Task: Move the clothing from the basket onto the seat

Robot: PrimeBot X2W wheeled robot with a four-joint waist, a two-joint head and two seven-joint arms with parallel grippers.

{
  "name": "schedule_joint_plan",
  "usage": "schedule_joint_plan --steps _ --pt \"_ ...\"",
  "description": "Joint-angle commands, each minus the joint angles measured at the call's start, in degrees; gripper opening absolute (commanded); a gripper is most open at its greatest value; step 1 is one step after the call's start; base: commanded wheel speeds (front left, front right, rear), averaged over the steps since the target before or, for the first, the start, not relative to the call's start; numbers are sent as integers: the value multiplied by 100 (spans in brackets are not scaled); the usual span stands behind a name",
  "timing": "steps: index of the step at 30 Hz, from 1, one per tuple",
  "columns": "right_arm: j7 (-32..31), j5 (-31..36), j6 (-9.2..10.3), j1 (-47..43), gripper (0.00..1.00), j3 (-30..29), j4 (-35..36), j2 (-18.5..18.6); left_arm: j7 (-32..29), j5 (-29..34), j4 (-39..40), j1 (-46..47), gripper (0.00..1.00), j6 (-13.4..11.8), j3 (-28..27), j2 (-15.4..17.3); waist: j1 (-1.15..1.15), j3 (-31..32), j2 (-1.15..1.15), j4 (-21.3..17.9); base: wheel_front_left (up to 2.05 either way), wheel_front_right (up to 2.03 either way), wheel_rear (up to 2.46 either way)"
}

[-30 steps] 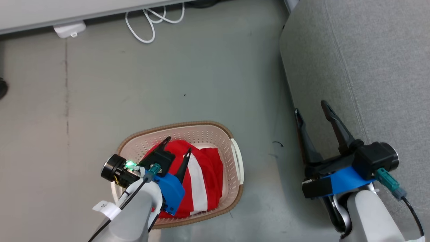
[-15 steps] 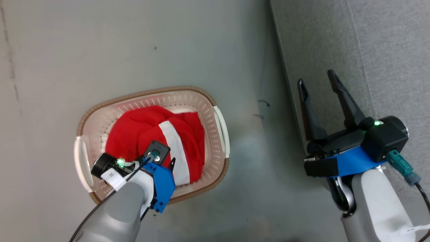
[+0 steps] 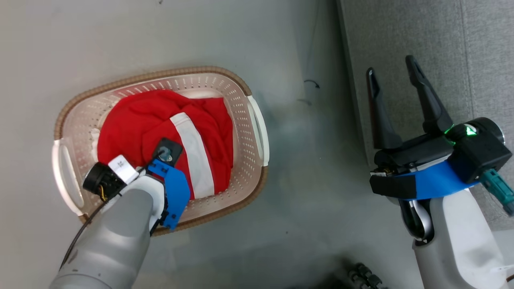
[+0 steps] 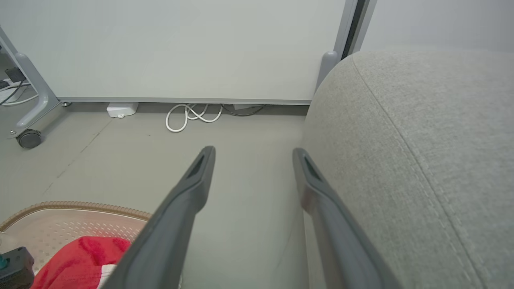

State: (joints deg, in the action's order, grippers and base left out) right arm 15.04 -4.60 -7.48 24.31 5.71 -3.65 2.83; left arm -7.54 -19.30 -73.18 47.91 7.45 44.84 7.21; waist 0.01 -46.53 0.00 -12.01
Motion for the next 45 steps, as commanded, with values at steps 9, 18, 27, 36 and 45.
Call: schedule_joint_plan --steps 9,18,27,36,45 --pt "21 -1 -3 35 100 -131 225 17 -278 -330 -41 387 100 2 50 41 -1 -542 0 -130 0 0 0" --pt "21 30 -3 10 100 -183 288 14 -38 -377 -30 458 0 2 363 -24 -1 -569 0 -68 0 0 0" --pt "22 85 -3 -7 100 -171 177 49 694 -700 87 280 0 2 448 -125 -1 -92 0 100 0 0 0" --pt "21 82 -3 -280 100 -175 -38 117 1678 -1155 164 15 0 2 383 -247 -1 837 0 341 0 0 0" --pt "21 89 -3 -583 100 -105 -314 117 2163 -1550 326 -304 0 2 368 -227 -1 1757 0 517 0 0 0"
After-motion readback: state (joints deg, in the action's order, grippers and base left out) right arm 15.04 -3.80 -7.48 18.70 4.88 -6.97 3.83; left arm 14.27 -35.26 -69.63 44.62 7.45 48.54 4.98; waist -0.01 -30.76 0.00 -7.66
